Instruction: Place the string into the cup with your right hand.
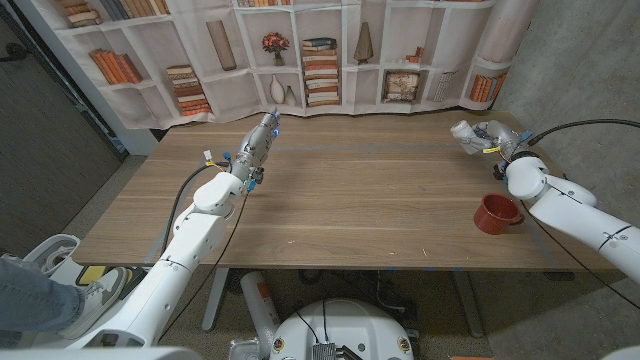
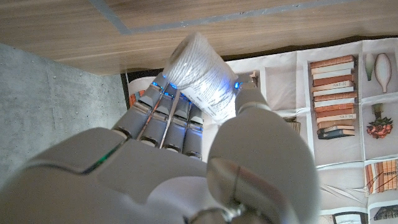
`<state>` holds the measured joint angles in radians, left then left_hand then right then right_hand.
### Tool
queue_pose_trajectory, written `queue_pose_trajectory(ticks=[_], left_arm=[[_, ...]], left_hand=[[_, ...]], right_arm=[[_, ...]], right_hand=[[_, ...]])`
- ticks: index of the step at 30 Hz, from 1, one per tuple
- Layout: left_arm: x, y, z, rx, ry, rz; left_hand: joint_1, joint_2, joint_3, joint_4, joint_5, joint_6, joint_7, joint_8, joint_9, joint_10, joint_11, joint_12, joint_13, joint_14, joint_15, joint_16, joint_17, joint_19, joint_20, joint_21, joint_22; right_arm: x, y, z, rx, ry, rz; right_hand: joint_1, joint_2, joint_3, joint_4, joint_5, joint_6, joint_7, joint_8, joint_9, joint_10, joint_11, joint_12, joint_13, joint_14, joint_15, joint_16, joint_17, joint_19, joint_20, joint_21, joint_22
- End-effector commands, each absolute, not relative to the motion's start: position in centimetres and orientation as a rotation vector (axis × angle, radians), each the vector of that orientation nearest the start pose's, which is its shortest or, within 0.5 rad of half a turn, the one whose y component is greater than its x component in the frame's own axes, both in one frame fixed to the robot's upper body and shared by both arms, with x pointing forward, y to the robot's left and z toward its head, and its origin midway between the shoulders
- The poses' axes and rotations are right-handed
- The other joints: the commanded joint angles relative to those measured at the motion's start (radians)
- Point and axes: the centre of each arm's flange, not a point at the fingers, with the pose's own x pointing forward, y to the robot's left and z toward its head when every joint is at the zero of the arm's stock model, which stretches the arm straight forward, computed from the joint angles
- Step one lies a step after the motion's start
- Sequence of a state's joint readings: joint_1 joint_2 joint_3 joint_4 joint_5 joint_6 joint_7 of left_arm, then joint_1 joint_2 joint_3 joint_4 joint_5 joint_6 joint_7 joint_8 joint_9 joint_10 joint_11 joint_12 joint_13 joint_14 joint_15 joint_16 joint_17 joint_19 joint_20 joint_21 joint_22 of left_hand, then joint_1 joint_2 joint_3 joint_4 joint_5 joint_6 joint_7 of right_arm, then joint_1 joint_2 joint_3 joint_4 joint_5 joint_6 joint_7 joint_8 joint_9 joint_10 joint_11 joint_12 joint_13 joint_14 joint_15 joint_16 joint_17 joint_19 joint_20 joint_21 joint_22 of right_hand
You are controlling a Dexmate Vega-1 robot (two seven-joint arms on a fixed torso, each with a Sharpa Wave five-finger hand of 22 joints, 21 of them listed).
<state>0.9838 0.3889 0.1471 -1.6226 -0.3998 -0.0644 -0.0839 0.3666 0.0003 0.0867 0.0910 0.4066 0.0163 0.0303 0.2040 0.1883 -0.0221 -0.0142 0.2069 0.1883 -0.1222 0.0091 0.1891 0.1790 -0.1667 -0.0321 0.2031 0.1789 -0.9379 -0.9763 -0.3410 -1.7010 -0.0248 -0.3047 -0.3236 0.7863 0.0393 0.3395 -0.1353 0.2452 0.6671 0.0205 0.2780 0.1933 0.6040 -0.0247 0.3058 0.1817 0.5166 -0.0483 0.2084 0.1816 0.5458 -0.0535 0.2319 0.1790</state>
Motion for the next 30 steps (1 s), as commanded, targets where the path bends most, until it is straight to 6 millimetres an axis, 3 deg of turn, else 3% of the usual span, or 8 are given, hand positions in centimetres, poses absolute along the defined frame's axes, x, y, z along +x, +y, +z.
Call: queue_pose_trajectory(ticks=[1, 30], left_arm=[[60.8, 26.1, 0.9, 0.051, -0.643, -0.246], [61.3, 25.2, 1.5, 0.068, -0.64, -0.266]], left_hand=[[0.009, 0.006, -0.008, 0.001, -0.001, 0.007, 0.005, -0.002, 0.002, 0.005, -0.001, 0.0, 0.003, 0.001, -0.002, -0.001, 0.005, -0.033, -0.014, -0.001, 0.005], [0.012, 0.01, -0.014, 0.0, -0.002, 0.009, 0.006, -0.002, 0.002, 0.004, -0.002, -0.001, 0.003, 0.002, -0.001, 0.0, 0.005, -0.033, -0.014, 0.0, 0.005]], right_arm=[[57.2, -41.2, 2.8, -0.938, -0.473, -0.397], [54.1, -42.7, 1.4, -0.79, -0.547, -0.368]], right_hand=[[0.016, 0.037, 0.013, 0.003, -0.002, 0.072, -0.06, 0.009, 0.001, 0.011, 0.002, 0.001, 0.0, 0.013, -0.072, 0.0, 0.001, 0.009, -0.017, 0.0, 0.006], [0.021, 0.041, 0.016, 0.0, -0.009, 0.078, -0.063, 0.0, 0.001, 0.011, 0.001, -0.008, 0.0, 0.014, -0.072, -0.007, 0.001, 0.01, -0.02, -0.003, 0.007]])
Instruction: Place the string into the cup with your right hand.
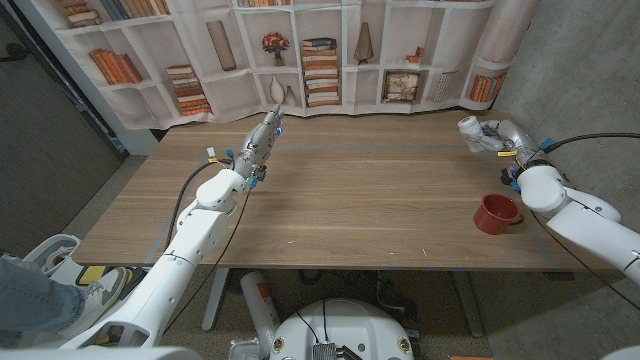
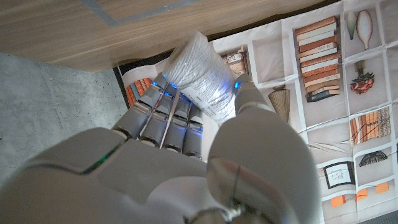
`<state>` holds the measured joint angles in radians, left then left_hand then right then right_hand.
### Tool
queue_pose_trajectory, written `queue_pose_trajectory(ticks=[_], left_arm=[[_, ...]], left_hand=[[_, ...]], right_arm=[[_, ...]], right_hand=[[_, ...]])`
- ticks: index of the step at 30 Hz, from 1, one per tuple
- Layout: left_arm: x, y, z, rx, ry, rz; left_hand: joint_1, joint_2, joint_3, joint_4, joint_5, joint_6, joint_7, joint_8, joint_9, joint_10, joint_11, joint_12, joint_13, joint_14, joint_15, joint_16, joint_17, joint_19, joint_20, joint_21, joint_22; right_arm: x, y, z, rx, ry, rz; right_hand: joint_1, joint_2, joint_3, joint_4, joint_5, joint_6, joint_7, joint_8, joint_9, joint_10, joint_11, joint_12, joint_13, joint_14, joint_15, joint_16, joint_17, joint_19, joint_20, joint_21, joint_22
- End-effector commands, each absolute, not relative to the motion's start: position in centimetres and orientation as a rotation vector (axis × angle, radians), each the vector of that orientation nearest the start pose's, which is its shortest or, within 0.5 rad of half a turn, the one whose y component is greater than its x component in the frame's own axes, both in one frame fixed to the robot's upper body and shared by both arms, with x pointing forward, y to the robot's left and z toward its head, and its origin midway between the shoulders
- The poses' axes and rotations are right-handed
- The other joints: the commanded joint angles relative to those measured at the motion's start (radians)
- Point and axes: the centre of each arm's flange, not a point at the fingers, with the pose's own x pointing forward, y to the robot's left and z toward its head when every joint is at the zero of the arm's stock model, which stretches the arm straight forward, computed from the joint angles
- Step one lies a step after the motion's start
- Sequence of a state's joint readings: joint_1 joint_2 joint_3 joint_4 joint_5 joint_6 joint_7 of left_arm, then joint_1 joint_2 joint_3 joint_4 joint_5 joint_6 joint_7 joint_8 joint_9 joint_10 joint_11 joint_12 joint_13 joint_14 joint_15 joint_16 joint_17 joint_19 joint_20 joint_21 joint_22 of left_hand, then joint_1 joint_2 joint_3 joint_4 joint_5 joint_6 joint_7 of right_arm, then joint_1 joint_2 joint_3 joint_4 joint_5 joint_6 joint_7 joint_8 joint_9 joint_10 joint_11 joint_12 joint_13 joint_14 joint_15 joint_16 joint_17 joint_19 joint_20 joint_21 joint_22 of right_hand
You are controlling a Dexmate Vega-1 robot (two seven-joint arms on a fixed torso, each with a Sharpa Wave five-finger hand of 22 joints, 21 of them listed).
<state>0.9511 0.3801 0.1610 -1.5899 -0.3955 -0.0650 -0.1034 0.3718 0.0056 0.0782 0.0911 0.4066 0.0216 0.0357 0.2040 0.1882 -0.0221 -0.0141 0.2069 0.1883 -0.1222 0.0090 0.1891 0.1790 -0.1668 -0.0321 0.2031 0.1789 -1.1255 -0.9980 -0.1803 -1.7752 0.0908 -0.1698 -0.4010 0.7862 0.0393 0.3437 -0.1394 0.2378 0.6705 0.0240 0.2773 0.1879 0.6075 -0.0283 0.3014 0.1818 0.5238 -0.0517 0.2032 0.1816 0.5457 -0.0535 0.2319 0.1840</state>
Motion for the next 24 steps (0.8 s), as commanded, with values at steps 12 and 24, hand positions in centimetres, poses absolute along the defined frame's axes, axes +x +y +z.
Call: queue_pose_trajectory(ticks=[12, 24], left_arm=[[61.2, 24.9, 1.6, 0.072, -0.641, -0.267], [60.8, 24.7, 1.6, 0.074, -0.64, -0.266]], left_hand=[[0.008, 0.006, -0.007, 0.0, -0.003, 0.006, 0.002, -0.001, 0.002, 0.004, -0.003, -0.001, 0.003, 0.002, -0.001, -0.001, 0.005, -0.033, -0.013, 0.0, 0.005], [0.009, 0.007, -0.01, 0.0, -0.004, 0.005, 0.001, -0.002, 0.002, 0.003, -0.003, -0.001, 0.003, 0.001, -0.001, -0.001, 0.005, -0.034, -0.014, 0.0, 0.005]], right_arm=[[53.1, -43.3, 0.6, -0.741, -0.565, -0.357], [52.2, -44.0, -0.5, -0.659, -0.591, -0.309]], right_hand=[[0.022, 0.046, 0.013, 0.006, -0.007, 0.082, -0.067, -0.002, 0.007, 0.01, 0.006, -0.008, 0.0, 0.006, -0.067, -0.004, 0.002, 0.01, -0.02, -0.005, 0.002], [0.026, 0.056, 0.018, 0.006, -0.012, 0.085, -0.068, -0.007, 0.007, 0.009, -0.003, -0.013, 0.0, 0.005, -0.068, -0.007, 0.003, 0.008, -0.021, -0.007, 0.002]])
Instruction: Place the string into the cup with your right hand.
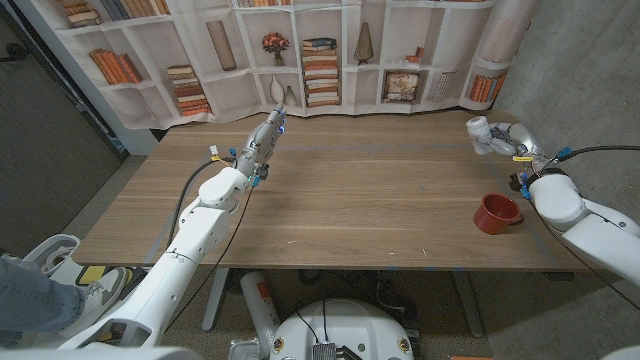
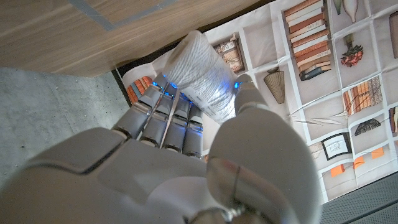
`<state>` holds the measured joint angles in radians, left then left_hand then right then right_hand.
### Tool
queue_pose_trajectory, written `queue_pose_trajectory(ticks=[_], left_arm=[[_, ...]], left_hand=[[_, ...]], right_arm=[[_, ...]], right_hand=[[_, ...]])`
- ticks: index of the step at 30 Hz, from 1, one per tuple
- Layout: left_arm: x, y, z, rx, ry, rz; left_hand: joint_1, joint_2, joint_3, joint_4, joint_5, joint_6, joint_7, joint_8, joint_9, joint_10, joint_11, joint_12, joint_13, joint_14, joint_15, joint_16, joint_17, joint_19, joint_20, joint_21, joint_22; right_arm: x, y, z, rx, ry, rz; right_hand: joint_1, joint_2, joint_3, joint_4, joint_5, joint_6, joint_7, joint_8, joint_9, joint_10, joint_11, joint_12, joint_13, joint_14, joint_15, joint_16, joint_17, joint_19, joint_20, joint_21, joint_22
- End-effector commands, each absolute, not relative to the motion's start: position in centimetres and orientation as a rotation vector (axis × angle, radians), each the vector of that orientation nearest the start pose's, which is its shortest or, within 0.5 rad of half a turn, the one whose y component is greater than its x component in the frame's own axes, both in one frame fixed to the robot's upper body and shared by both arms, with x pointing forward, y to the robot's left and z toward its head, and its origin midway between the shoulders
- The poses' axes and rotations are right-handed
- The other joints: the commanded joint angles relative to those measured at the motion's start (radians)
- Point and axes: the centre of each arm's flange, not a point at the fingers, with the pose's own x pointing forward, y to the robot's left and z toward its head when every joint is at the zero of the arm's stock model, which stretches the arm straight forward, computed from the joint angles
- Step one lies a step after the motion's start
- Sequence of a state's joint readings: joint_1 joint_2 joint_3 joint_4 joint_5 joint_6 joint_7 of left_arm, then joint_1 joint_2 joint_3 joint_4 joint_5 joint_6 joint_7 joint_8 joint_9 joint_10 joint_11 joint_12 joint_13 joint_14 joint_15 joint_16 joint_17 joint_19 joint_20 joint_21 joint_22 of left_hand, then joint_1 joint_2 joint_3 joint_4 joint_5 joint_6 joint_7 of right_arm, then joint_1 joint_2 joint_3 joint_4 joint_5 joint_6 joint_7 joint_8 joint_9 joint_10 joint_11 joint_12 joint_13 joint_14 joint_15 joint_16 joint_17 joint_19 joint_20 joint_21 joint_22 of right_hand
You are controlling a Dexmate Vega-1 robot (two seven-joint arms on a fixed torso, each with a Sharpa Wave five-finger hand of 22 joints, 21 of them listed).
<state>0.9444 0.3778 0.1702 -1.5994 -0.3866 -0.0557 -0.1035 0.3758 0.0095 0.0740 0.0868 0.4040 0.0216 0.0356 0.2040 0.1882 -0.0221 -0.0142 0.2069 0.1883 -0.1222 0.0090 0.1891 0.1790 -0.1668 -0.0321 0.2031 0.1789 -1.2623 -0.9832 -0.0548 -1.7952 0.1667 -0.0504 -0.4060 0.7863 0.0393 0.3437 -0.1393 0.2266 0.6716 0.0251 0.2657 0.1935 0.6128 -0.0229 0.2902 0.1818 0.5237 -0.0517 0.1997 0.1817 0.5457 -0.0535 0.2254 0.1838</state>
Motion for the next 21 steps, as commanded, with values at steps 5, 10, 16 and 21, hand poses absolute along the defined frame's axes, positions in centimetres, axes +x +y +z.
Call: queue_pose_trajectory(ticks=[5, 10, 16, 21], left_arm=[[60.8, 24.4, 1.5, 0.078, -0.637, -0.269], [61.0, 24.0, 1.5, 0.079, -0.632, -0.275], [61.0, 23.6, 1.7, 0.089, -0.634, -0.28], [61.0, 23.4, 1.6, 0.087, -0.628, -0.283]], left_hand=[[0.005, 0.004, -0.006, 0.004, -0.001, 0.006, 0.002, -0.002, 0.002, 0.003, -0.002, -0.001, 0.003, 0.001, -0.001, -0.001, 0.005, -0.033, -0.013, 0.0, 0.005], [0.006, 0.005, -0.007, 0.004, -0.002, 0.005, 0.001, -0.002, 0.002, 0.004, -0.004, -0.001, 0.003, 0.001, -0.001, -0.001, 0.005, -0.034, -0.013, 0.0, 0.005], [0.007, 0.005, -0.008, 0.004, -0.002, 0.005, 0.002, -0.002, 0.002, 0.003, -0.002, -0.001, 0.003, 0.0, -0.001, -0.001, 0.005, -0.034, -0.013, 0.0, 0.005], [0.007, 0.006, -0.009, 0.004, -0.002, 0.005, 0.002, -0.002, 0.002, 0.003, -0.003, -0.001, 0.003, 0.0, 0.0, -0.001, 0.005, -0.034, -0.013, 0.0, 0.005]], right_arm=[[52.0, -44.3, -1.0, -0.617, -0.601, -0.268], [51.6, -44.4, -1.2, -0.596, -0.613, -0.245], [51.0, -44.5, -1.3, -0.591, -0.623, -0.232], [50.8, -44.8, -1.6, -0.584, -0.62, -0.199]], right_hand=[[0.028, 0.059, 0.021, 0.005, -0.002, 0.084, -0.069, 0.003, 0.001, 0.003, -0.008, -0.004, 0.0, 0.004, -0.07, -0.005, 0.002, 0.007, -0.021, -0.002, 0.003], [0.03, 0.062, 0.022, 0.005, -0.004, 0.083, -0.071, 0.0, 0.001, 0.002, -0.008, -0.006, 0.0, 0.002, -0.069, -0.006, 0.003, 0.005, -0.02, -0.003, 0.003], [0.031, 0.064, 0.024, 0.004, -0.006, 0.085, -0.071, -0.002, 0.002, 0.004, -0.008, -0.008, 0.0, 0.001, -0.068, -0.007, 0.003, 0.005, -0.02, -0.003, 0.003], [0.032, 0.064, 0.025, 0.003, -0.009, 0.083, -0.072, -0.005, 0.002, 0.002, -0.01, -0.011, 0.0, -0.001, -0.069, -0.008, 0.002, 0.001, -0.022, -0.005, 0.003]])
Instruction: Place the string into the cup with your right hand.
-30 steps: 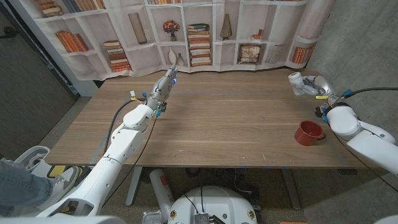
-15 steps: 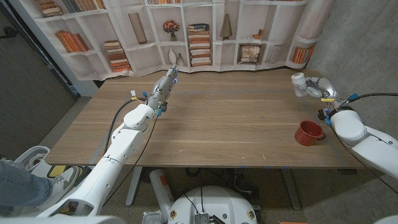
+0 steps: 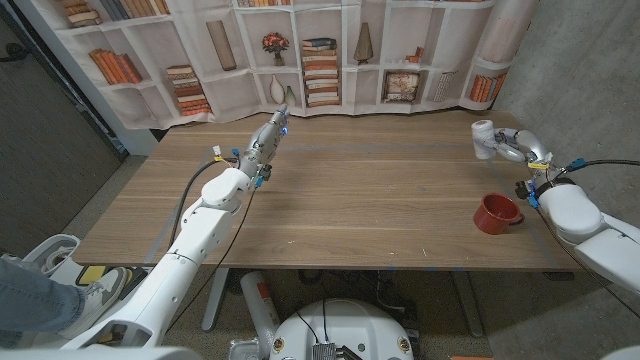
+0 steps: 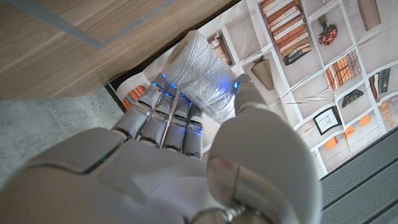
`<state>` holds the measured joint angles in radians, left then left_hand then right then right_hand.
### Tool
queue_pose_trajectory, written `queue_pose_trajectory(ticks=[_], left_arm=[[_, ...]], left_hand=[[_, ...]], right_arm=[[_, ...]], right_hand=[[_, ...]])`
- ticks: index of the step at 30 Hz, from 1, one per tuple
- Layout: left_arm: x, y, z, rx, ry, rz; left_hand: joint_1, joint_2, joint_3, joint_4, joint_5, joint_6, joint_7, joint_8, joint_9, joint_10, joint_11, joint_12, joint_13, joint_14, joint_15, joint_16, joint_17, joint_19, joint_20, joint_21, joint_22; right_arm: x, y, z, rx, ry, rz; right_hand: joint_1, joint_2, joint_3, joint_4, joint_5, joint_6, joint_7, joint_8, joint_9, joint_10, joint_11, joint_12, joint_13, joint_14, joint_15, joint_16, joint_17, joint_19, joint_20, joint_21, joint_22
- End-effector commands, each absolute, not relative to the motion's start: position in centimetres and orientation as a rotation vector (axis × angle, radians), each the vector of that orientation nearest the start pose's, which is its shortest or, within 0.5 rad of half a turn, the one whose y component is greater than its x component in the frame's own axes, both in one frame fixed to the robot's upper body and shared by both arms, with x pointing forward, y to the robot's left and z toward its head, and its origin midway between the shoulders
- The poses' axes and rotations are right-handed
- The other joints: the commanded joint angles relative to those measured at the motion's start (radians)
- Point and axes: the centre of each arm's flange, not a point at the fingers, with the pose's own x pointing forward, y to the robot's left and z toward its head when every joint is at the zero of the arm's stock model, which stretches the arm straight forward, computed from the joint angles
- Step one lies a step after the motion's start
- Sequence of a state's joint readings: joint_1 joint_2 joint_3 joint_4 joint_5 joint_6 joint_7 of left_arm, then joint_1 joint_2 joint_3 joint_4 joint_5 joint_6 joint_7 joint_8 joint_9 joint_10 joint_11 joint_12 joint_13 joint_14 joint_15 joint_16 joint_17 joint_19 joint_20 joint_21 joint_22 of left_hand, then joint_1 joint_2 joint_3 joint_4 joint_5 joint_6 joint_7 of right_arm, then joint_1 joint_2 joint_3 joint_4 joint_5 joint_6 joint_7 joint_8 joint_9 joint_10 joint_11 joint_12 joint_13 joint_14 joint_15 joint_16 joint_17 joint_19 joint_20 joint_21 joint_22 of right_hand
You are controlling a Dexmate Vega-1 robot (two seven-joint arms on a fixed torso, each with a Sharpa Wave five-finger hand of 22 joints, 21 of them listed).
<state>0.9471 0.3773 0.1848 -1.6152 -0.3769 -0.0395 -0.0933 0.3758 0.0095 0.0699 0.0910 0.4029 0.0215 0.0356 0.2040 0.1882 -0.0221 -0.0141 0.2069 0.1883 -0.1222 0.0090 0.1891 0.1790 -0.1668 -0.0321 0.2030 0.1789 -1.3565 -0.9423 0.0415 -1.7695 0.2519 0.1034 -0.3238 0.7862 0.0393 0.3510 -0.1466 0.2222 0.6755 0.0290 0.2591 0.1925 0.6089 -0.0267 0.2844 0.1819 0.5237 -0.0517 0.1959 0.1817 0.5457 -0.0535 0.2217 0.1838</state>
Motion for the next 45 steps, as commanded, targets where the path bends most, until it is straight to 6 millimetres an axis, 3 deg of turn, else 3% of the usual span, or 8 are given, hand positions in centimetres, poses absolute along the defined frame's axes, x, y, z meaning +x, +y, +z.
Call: queue_pose_trajectory(ticks=[1, 45], left_arm=[[61.0, 23.4, 1.6, 0.087, -0.629, -0.283], [59.5, 23.7, 2.4, 0.113, -0.648, -0.27]], left_hand=[[0.007, 0.006, -0.005, 0.0, -0.001, 0.005, 0.002, -0.002, 0.002, 0.003, -0.006, -0.001, 0.003, 0.0, 0.001, -0.001, 0.005, -0.034, -0.013, 0.0, 0.005], [0.011, 0.01, -0.012, 0.0, -0.003, 0.006, 0.002, -0.002, 0.002, 0.003, -0.002, -0.001, 0.003, 0.0, 0.001, -0.001, 0.005, -0.035, -0.014, 0.0, 0.005]], right_arm=[[50.8, -44.9, -1.7, -0.574, -0.617, -0.194], [47.3, -47.0, -6.8, -0.383, -0.646, -0.178]], right_hand=[[0.033, 0.063, 0.017, 0.01, -0.005, 0.08, -0.077, 0.001, 0.003, 0.006, -0.009, -0.006, 0.0, -0.004, -0.07, -0.006, 0.002, 0.0, -0.022, -0.002, 0.003], [0.045, 0.066, 0.027, 0.001, -0.022, 0.125, -0.087, -0.005, 0.004, 0.019, -0.018, -0.02, 0.0, -0.025, -0.074, -0.013, -0.001, -0.027, -0.033, -0.014, 0.004]])
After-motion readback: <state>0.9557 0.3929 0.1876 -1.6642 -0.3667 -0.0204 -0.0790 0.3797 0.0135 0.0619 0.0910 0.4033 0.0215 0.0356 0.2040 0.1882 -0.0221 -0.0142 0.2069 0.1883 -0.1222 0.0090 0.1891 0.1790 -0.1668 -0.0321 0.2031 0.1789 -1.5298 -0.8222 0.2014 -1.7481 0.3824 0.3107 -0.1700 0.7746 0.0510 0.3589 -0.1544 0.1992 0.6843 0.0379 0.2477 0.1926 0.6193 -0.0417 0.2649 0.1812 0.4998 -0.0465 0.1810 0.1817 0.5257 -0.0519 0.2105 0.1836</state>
